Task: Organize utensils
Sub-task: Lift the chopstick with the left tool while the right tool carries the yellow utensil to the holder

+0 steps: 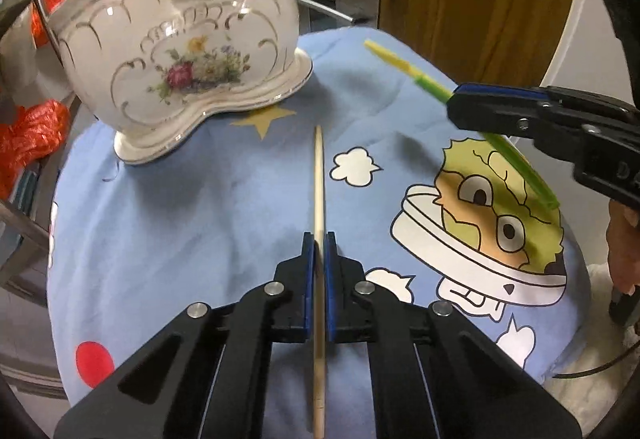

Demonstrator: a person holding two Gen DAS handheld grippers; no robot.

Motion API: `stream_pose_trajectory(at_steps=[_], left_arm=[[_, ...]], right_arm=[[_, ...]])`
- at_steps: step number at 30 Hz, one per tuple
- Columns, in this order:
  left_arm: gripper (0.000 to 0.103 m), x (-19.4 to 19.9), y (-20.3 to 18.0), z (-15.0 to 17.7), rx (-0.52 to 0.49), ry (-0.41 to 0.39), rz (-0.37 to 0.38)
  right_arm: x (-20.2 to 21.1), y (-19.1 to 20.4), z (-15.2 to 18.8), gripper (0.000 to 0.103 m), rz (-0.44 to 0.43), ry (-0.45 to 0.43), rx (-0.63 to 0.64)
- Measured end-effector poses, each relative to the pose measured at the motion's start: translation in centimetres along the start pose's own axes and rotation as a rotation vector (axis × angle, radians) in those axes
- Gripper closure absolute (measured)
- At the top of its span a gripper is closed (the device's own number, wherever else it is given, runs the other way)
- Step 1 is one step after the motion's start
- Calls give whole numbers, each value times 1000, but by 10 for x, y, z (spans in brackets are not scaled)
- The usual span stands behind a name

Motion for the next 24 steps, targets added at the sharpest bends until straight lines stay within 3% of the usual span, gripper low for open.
stream_pose_trajectory(at_steps=[10,18,24], left_arm=[[98,3,-1,-3,-2,-56,24],[98,79,27,0,18,-311,131],[98,112,58,-14,68,-451,193]], right_arm=[[12,10,-6,92,0,-69,33],[27,18,-22,92,-19,-178,14],[32,30,-35,92,-37,-254,29]])
Point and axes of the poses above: each gripper's, at about its wrist camera, not at the fingertips, and x roughly against the way its jaws point, y to its left, z to its underside, the point moved 7 cm from there along -x, roughly the way its jaws point, and after that the axes turned 9 degrees about x, right-handed, at the moved point
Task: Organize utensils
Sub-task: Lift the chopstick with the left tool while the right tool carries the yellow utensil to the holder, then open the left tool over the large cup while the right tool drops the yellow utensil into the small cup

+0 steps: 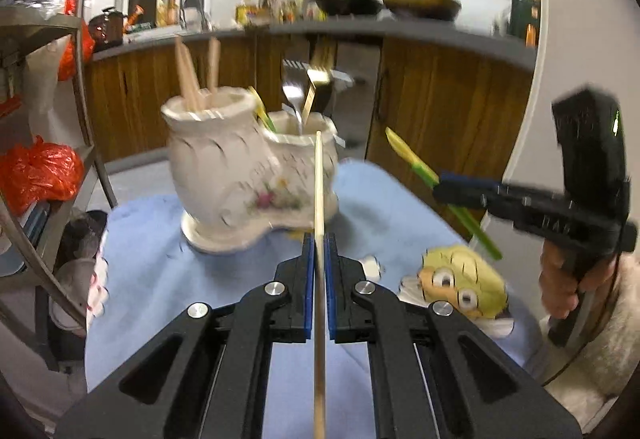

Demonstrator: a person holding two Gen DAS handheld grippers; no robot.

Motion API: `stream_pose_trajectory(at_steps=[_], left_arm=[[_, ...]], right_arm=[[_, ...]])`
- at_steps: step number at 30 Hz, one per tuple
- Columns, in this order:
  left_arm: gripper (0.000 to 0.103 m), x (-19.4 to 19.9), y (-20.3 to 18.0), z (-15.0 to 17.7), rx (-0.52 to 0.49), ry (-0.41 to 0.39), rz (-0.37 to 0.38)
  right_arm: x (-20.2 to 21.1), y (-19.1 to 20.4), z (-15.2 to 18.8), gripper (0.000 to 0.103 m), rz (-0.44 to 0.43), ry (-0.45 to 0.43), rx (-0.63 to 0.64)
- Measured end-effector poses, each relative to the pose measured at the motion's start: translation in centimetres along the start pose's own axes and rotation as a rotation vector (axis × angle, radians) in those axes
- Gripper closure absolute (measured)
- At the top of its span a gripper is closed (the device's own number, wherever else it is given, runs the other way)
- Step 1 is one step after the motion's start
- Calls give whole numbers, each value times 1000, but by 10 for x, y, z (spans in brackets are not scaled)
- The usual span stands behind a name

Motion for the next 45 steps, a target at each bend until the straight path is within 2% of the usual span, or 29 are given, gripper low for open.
stream_pose_trajectory(at_steps=[4,6,11,19,22,27,31,37,45], left_arm=[[98,6,21,-38,31,-117,29],[98,8,29,-56,49,-156,31],[98,-3,51,-108,116,-234,98],[98,-34,62,-163,135,-358,120],[98,-49,64,-177,140,-404,91],[98,-64,64,-177,112,-476,29],[98,-67,65,-171,86,-502,3],[98,-64,70,-150,84,-477,7],[98,-68,72,-119,74,-395,-3]], right_arm=[[-7,1,-25,92,37,-50,50],[-11,-1,-38,92,30,-76,36],[-35,-12,-76,92,30,-140,22],[-82,-20,-112,92,-17,-207,-26],[-97,-21,-117,92,-15,-222,-23],[-114,-23,-117,92,-5,-258,-14],[-124,-16,-115,92,45,-276,53],[-134,-7,-100,92,121,-245,166],[-125,-12,-80,92,146,-204,149]])
Point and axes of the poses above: each gripper's, at about its wrist camera, not at the fingertips, and x roughly against the way its jaws point, y to its left, z to its underside, the point moved 7 cm from there along -x, roughly the way its jaws point, and after that the axes turned 9 degrees about x, right-handed, at the moved point
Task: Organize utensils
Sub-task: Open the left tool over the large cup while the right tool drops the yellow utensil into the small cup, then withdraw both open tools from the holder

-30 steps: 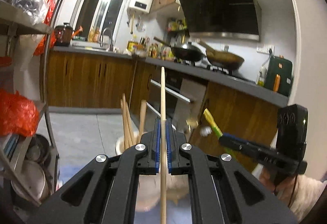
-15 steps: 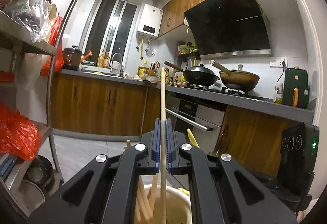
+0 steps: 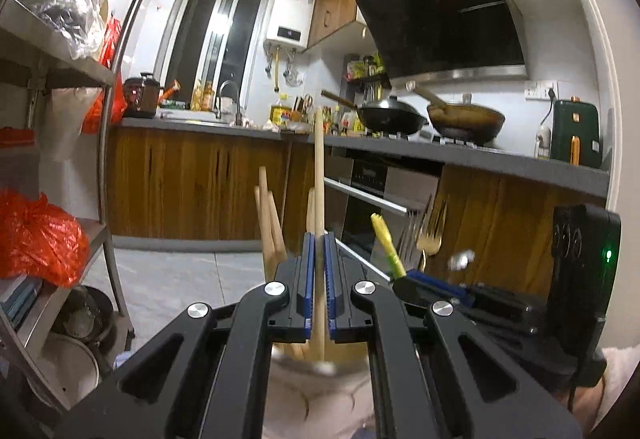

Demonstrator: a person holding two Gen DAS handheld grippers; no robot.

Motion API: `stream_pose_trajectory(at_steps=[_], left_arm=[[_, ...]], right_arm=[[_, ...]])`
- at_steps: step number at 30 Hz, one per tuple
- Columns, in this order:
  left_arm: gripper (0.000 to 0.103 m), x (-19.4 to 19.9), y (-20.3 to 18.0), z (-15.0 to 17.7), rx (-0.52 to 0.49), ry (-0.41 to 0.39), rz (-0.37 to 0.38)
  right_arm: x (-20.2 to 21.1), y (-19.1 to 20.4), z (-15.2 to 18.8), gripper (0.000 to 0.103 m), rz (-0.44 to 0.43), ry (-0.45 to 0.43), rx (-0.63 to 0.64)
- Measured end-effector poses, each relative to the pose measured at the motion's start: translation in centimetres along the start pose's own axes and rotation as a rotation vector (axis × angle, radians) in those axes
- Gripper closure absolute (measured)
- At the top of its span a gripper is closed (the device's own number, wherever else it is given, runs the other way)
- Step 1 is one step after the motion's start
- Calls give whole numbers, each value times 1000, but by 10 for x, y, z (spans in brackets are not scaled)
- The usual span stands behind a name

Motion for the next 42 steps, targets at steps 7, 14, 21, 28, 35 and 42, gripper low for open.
stream_pose_trajectory(at_steps=[7,14,21,28,35,42], left_arm=[[98,1,3,8,-11,32,3],[97,-1,0,13,-32,49,8],[73,11,-3,18,-50,60,-11],[66,37,-5,21,-48,80,-45],[56,73,-13,28,-56,85,-83],[40,97,-15,54,-60,127,-133]], right_arm=[[2,5,10,92,-1,47,18],[5,5,12,83,-11,64,4],[31,10,10,70,-8,43,3],[71,12,11,62,8,30,12],[103,13,28,59,29,60,16],[123,16,42,34,59,77,11]])
Point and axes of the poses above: each gripper's, at about its wrist camera, not at the fingertips, and x roughly against the way its jaws point, y to its left, z to its underside, the point moved 7 cm from there along -x, roughly the way its jaws point, and after that the axes turned 9 degrees about x, right-handed, at the moved point
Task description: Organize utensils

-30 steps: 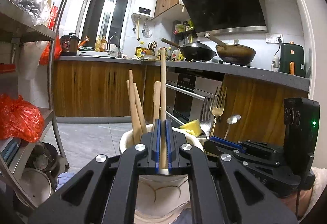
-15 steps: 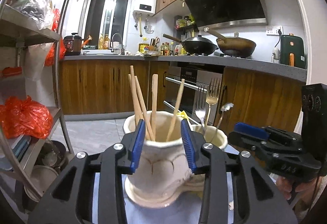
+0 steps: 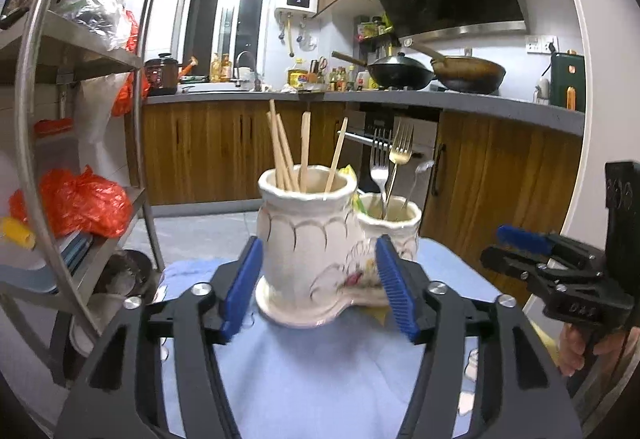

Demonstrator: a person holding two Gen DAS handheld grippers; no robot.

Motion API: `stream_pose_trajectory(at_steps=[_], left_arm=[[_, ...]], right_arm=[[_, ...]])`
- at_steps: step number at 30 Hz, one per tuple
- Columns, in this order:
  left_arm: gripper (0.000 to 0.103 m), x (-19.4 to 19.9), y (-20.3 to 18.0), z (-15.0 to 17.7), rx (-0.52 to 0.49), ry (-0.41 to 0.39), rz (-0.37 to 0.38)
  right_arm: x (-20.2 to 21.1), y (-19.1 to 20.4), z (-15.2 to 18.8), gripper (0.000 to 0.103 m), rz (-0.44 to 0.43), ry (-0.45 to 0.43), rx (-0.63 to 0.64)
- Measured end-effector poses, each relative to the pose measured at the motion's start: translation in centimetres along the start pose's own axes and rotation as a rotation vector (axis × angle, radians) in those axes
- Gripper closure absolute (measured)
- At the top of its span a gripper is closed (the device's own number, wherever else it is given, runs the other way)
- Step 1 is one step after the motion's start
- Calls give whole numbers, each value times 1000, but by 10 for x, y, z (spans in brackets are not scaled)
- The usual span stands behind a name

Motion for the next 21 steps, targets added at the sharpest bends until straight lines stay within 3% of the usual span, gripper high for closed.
stream_pose_trajectory(at_steps=[1,4,6,10,13,21], left_arm=[[36,1,0,2,-3,1,-8],[21,10,4,11,4,-12,-40],[17,12,5,13,-8,-20,-57],[13,13,7,18,-70,-33,-91],[7,17,9,19,-63,-45,-82],[6,16,9,23,-66,-50,-69]], right_arm=[[2,2,1,26,7,-4,5],[5,5,4,16,40,-18,30],[6,5,6,12,49,-19,38],[5,9,8,9,65,-20,62],[6,13,8,7,60,-32,74],[9,18,8,5,58,-59,101]])
Point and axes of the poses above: each gripper's, at about its wrist camera, not at the fingertips, and x roughly against the way its jaws point, y to its left, z to its underside, the point moved 7 cm from there along -x, roughly the way its jaws point, and after that the axes turned 9 degrees about x, right-handed, at the moved point
